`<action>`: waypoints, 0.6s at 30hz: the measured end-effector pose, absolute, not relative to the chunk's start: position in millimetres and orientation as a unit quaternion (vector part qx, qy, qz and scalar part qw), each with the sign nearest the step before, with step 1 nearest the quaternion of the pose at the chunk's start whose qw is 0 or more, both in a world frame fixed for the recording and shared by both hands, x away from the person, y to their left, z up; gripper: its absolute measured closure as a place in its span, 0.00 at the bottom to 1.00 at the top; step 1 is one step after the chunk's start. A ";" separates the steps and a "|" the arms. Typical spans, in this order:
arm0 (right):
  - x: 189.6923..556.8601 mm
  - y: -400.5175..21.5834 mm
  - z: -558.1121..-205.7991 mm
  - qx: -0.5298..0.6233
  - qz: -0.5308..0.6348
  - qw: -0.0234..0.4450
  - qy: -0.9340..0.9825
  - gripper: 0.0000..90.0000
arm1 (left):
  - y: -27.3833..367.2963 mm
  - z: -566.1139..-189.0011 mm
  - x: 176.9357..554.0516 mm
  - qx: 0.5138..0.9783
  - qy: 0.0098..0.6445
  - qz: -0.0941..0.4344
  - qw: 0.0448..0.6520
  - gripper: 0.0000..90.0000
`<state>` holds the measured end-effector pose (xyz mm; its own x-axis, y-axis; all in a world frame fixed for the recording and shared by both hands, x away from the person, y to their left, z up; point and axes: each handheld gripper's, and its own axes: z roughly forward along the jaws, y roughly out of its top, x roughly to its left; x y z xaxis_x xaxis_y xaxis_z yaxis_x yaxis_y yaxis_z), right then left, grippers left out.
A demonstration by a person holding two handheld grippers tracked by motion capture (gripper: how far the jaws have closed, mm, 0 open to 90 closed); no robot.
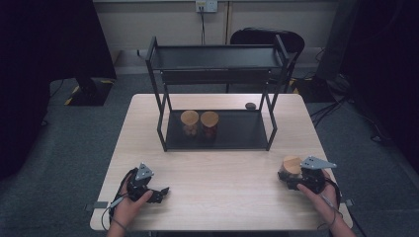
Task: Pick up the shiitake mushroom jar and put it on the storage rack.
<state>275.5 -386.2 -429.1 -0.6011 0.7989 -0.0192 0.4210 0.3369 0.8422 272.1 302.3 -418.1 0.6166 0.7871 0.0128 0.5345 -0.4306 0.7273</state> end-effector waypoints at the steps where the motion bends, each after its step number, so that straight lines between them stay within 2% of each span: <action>1: 275.5 -386.0 -429.2 0.387 0.426 0.222 0.787 0.28 | 302.3 -418.1 272.1 0.827 0.400 0.179 0.354 0.00; 18: 274.3 -387.2 -424.7 0.379 0.425 0.220 0.792 0.28 | 302.3 -418.1 272.1 0.827 0.400 0.179 0.354 0.00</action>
<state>274.3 -387.2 -424.7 -0.6159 0.7874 -0.0260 0.4128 0.3507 0.8406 272.1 302.3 -418.1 0.6166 0.7871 0.0129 0.5344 -0.4305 0.7273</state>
